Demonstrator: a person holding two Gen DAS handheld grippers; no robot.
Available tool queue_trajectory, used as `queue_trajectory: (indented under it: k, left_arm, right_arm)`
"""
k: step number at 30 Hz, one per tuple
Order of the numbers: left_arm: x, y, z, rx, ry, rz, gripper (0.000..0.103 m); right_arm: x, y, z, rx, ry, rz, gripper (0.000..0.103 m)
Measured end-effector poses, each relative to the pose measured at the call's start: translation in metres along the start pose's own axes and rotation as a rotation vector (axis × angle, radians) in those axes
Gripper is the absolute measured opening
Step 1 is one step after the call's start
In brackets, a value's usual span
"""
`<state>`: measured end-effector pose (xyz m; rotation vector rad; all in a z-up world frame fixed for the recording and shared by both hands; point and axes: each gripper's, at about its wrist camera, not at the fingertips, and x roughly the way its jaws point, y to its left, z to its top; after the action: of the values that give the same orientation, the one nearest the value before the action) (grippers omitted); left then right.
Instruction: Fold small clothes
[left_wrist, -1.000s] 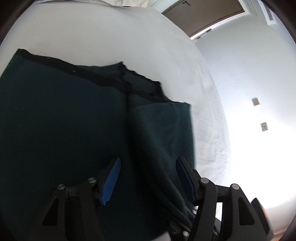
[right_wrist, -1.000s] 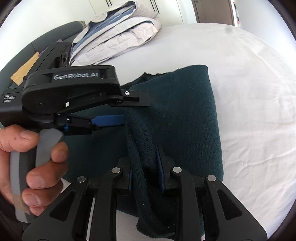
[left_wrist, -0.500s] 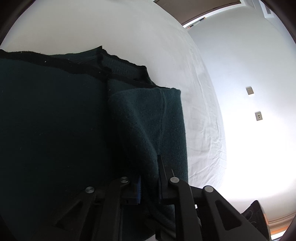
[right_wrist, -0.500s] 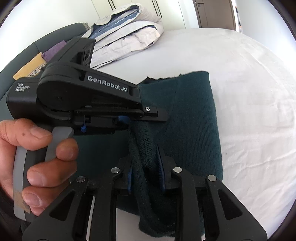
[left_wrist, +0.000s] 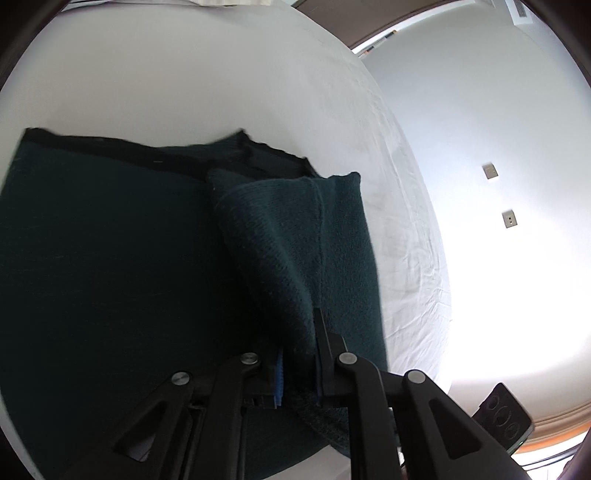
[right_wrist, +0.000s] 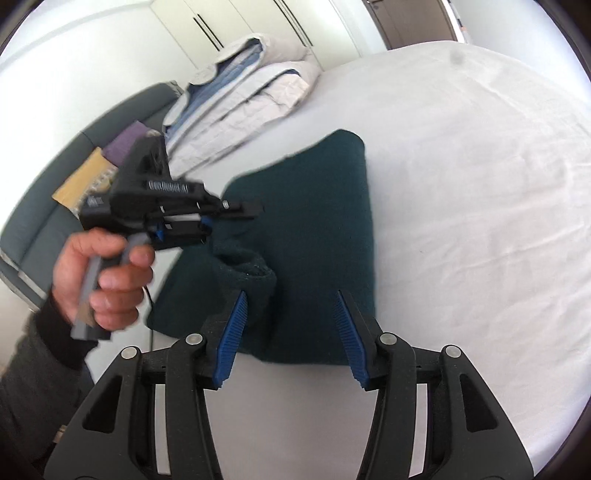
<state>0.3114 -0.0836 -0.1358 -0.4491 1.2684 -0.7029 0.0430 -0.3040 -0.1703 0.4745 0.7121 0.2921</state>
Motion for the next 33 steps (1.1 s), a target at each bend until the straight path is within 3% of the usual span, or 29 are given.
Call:
queue_trajectory:
  k: [2,6,12,20,33]
  left_arm:
    - [-0.007,0.009,0.002,-0.012,-0.013,0.002,0.013]
    - [-0.029,0.036,0.003,-0.03,-0.041,0.022,0.013]
    - [-0.061,0.069,0.005,-0.048,-0.082,0.04,0.013]
    - [-0.087,0.103,0.001,-0.058,-0.101,0.057,0.013]
    - [-0.085,0.136,-0.011,-0.098,-0.117,0.051,0.014]
  right_arm:
    - [0.002,0.013,0.0,-0.025,0.002,0.088,0.048]
    - [0.014,0.047,-0.006,-0.136,0.046,0.167,0.048]
    - [0.047,0.065,0.003,-0.178,0.073,0.058,0.048]
    - [0.104,0.084,0.021,-0.214,0.138,-0.006,0.048]
    - [0.163,0.133,-0.016,-0.284,0.247,0.009,0.048]
